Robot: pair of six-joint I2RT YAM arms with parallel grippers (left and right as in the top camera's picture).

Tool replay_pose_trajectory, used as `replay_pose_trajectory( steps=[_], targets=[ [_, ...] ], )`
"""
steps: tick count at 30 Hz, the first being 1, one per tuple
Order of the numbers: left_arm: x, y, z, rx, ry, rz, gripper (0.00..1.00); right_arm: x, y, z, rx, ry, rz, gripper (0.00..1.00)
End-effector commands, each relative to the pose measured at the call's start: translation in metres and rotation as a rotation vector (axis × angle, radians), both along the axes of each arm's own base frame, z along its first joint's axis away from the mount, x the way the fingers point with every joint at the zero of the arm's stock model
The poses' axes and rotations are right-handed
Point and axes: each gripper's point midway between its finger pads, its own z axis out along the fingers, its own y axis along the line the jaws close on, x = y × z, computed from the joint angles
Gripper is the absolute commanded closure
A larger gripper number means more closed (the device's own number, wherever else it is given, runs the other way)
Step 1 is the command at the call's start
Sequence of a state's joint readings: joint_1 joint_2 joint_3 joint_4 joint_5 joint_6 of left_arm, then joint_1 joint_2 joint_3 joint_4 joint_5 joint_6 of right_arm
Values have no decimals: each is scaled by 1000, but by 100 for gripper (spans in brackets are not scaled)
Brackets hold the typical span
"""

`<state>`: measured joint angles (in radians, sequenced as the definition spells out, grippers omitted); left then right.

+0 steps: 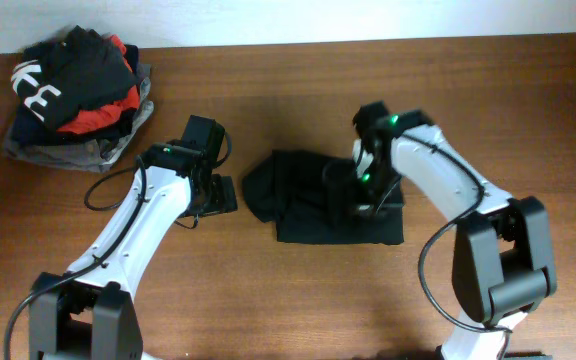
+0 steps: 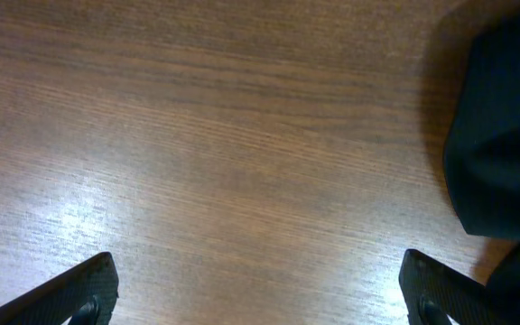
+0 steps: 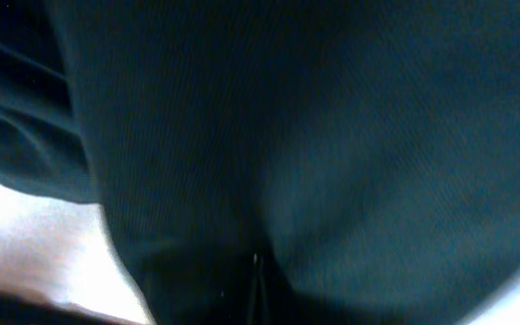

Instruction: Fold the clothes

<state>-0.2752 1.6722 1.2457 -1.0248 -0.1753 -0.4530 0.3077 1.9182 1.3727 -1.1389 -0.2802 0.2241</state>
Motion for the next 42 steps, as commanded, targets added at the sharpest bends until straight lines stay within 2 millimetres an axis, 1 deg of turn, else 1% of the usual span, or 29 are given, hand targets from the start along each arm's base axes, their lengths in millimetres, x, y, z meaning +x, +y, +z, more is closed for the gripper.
replay_pose_trajectory(
  steps=[1, 2, 4, 5, 7, 9, 12, 14, 15, 17, 19, 23, 27, 32, 35, 38, 39, 40, 42],
  targets=[
    [-1, 2, -2, 4, 6, 12, 1, -24, 24, -15, 92, 53, 26, 96],
    [-1, 2, -2, 4, 6, 12, 1, -26, 26, -21, 86, 52, 14, 96],
    [-1, 2, -2, 4, 6, 12, 1, -27, 28, -25, 80, 56, -11, 96],
    [-1, 2, -2, 4, 6, 12, 1, -26, 28, -24, 80, 54, -20, 96],
    [-1, 2, -2, 4, 6, 12, 1, -20, 29, -17, 86, 34, -23, 96],
    [-1, 2, -2, 4, 6, 12, 1, -10, 27, 0, 88, 6, -33, 96],
    [-1, 2, -2, 4, 6, 12, 1, 6, 22, 38, 95, -51, -52, 96],
    [-1, 2, -2, 4, 6, 12, 1, 13, 22, 59, 108, -84, -46, 96],
    [-1, 2, -2, 4, 6, 12, 1, 16, 23, 67, 115, -104, -31, 96],
    [0, 2, -2, 4, 5, 12, 1, 22, 26, 76, 125, -131, -21, 94],
    [-1, 2, -2, 4, 6, 12, 1, 26, 28, 76, 129, -154, -15, 89],
    [-1, 0, -2, -4, 9, 11, 1, 36, 32, 63, 135, -171, -14, 88],
    [-2, -2, -3, -19, 13, 9, 1, 42, 34, 39, 138, -176, -25, 87],
    [-3, -4, -3, -28, 18, 8, 1, 57, 39, 4, 154, -225, -22, 85],
    [-7, -14, -4, -85, 40, 1, 1, 67, 41, -8, 157, -251, -24, 84],
    [-9, -23, -5, -138, 57, -26, 1, 75, 36, -10, 136, -276, -36, 85],
    [-10, -26, -5, -151, 61, -41, 1, 76, 33, -7, 129, -282, -43, 85],
    [-10, -27, -5, -159, 65, -54, 1, 79, 30, -1, 128, -286, -51, 87],
    [-11, -28, -5, -160, 67, -75, 1, 84, 24, 17, 129, -298, -71, 89]
  ],
)
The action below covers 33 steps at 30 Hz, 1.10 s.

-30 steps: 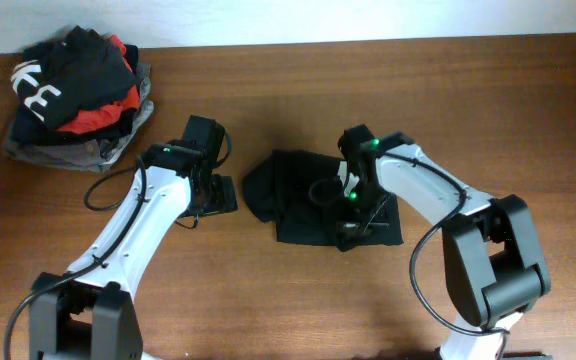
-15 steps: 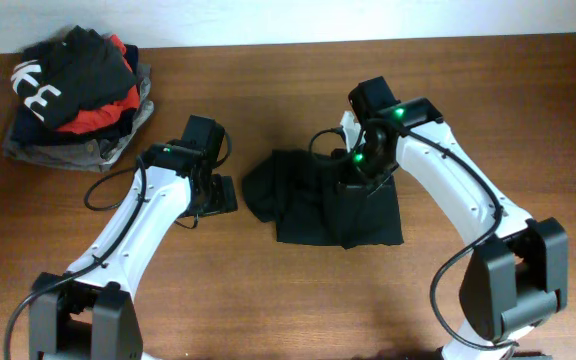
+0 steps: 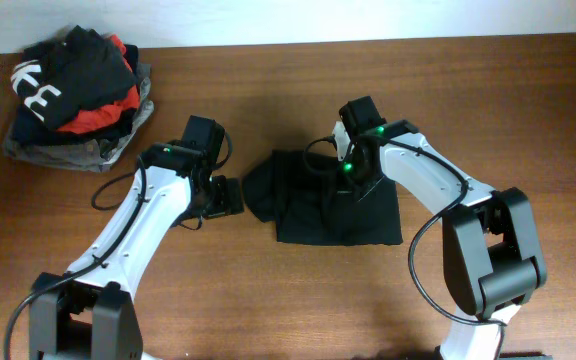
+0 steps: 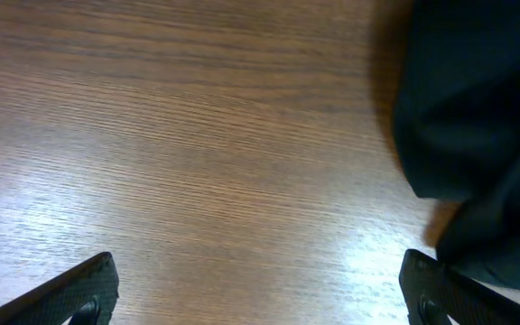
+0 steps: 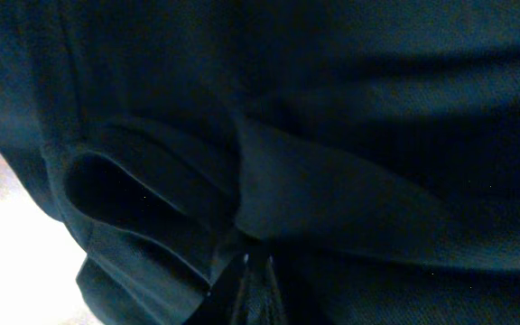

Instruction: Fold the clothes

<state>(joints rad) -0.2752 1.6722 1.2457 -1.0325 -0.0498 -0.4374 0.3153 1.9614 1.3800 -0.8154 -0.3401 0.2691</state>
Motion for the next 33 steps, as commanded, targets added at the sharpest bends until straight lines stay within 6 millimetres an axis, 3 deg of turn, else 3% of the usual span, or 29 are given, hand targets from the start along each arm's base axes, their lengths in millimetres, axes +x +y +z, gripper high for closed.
replay_pose_trajectory(
  steps=[1, 5, 7, 9, 11, 16, 26, 33],
  targets=[
    [-2, -8, -3, -45, 18, -58, 1, 20, -16, 39, -6, -65, -55, 88],
    [4, -15, -8, -80, -9, -81, 1, 27, -35, 99, 1, -102, -94, 78],
    [6, -25, -13, -136, -19, -95, 1, 25, -46, 129, -3, -115, -94, 67],
    [9, -45, -20, -242, -34, -156, 1, 17, -55, 154, -15, -108, -71, 51],
    [10, -53, -27, -285, -36, -163, 1, 7, -59, 164, -26, -92, -38, 47],
    [17, -64, -48, -336, -32, -172, 1, -10, -64, 162, -54, -31, -11, 43],
    [31, -93, -70, -491, -29, -205, 1, -14, -66, 153, -66, -5, -12, 42],
    [29, -99, -90, -523, 12, -203, 1, -16, -66, 149, -68, 7, -11, 43]
  ],
)
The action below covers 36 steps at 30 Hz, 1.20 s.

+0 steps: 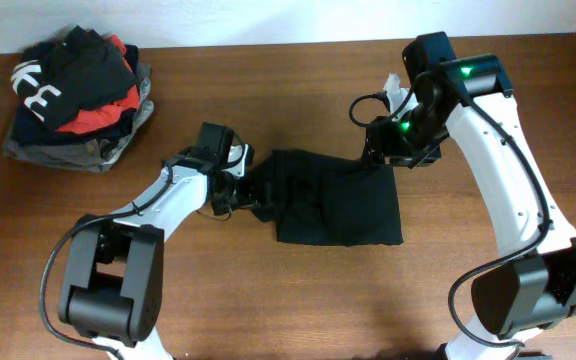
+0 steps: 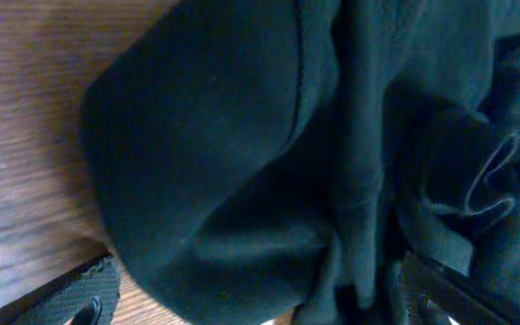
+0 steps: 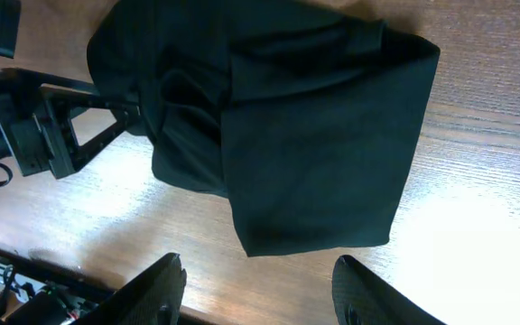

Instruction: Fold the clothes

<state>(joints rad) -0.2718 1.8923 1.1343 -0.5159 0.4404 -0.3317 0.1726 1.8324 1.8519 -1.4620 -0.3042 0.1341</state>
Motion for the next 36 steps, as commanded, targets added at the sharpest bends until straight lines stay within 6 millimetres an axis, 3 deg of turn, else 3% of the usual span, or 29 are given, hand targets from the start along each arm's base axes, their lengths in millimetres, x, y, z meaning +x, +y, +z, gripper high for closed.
replay_pose_trajectory(
  steps=[1, 3, 8, 13, 17, 25, 31, 36],
  targets=[
    [-14, -4, -27, -26, 82, -26, 1, -2, -1, -9, -15, 20, 10, 43],
    [-14, -8, -29, -48, 87, -29, 2, -3, -1, -13, -15, 25, 10, 43],
    [-10, -14, -29, -75, 75, -35, 25, -5, -1, -34, -19, 48, 9, 43],
    [-4, -15, -27, -80, 48, -33, 77, -9, -2, -65, -23, 74, 9, 43],
    [-6, -12, -28, -75, 58, -33, 99, -12, -2, -92, -20, 86, 6, 43],
    [-4, 17, -8, 21, 46, -5, 100, -23, 12, -134, 70, 109, -22, 48],
    [3, 29, 43, 36, -79, -27, 100, -31, 12, -161, 73, 105, -39, 50],
    [2, 29, 82, 17, -171, -27, 100, -34, 23, -174, 80, 97, -38, 50]
  ],
)
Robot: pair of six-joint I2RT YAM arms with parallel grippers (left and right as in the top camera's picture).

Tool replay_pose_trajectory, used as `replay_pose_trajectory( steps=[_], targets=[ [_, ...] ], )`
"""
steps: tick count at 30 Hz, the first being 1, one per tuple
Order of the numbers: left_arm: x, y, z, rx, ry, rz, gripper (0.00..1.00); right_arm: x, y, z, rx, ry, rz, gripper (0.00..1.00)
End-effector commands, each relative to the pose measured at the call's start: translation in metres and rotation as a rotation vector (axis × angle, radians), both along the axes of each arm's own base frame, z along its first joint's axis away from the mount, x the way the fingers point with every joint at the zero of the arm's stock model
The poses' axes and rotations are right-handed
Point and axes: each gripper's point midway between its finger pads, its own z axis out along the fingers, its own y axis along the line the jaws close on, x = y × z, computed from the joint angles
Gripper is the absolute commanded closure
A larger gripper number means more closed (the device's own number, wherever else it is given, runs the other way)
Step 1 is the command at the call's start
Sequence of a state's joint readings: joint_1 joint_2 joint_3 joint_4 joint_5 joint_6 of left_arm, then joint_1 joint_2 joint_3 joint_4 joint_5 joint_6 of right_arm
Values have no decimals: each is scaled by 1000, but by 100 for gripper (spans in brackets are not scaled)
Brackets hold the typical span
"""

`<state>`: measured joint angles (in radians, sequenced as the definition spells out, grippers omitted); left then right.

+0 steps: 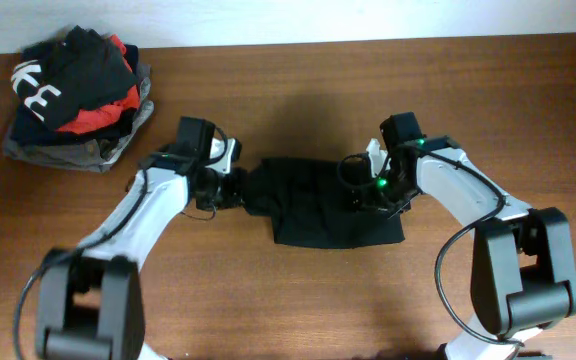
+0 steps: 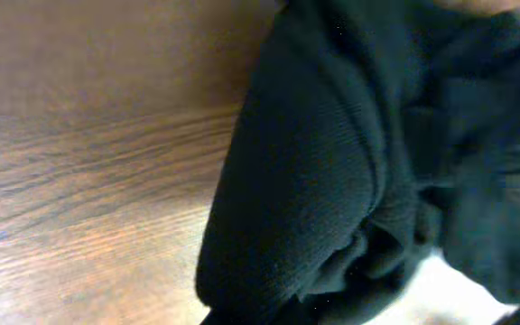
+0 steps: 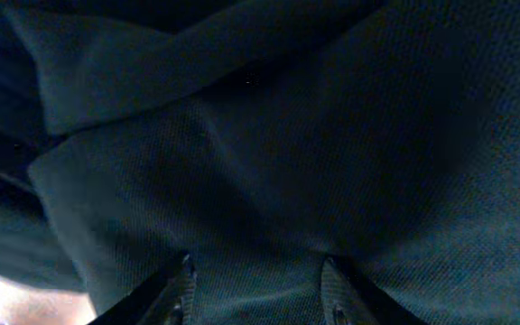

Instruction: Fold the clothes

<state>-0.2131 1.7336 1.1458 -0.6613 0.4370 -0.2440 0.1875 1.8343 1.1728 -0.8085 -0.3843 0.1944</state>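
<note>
A black garment [image 1: 318, 215] lies crumpled in a rough rectangle at the table's middle. My left gripper [image 1: 236, 187] is at its bunched left end, and the left wrist view shows that rounded fold [image 2: 314, 181] filling the frame down to the jaws, which seem shut on it. My right gripper [image 1: 368, 194] rests on the garment's right part. In the right wrist view its two fingertips [image 3: 184, 271] stand apart, pressed onto the dark cloth [image 3: 332, 135].
A stack of folded clothes [image 1: 73, 95], black, red and grey, sits at the far left corner. Bare wooden table [image 1: 268, 300] surrounds the garment.
My right gripper has come down from above the garment's far right corner onto its right part, still open. My left gripper, open at the left fold before, now appears shut on it.
First my right gripper was shut on cloth at the garment's right side while the left stood open over bare wood. Then the right held cloth nearer the middle. Then it was open and raised, with the left at the left fold. Now both are on the garment.
</note>
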Motion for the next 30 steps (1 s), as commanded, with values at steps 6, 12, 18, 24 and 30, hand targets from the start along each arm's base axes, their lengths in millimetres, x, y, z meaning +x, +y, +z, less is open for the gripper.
replay_pose_trajectory(
  steps=[6, 12, 18, 24, 30],
  targets=[
    [3, 4, 62, -11, -168, -13, 98, -12, 35, -25, -1, 40, 15, 50],
    [-4, 2, 72, -31, -173, -22, 97, -16, 60, -43, -6, 56, 20, 50],
    [-8, -7, 74, -49, -169, -47, 97, -21, 74, -58, -13, 77, 24, 50],
    [-14, -35, 83, -128, -180, -101, 96, -22, 78, -59, -6, 99, -19, 50],
    [-21, -56, 86, -152, -182, -140, 96, -22, 78, -59, -6, 102, -26, 50]
  ],
)
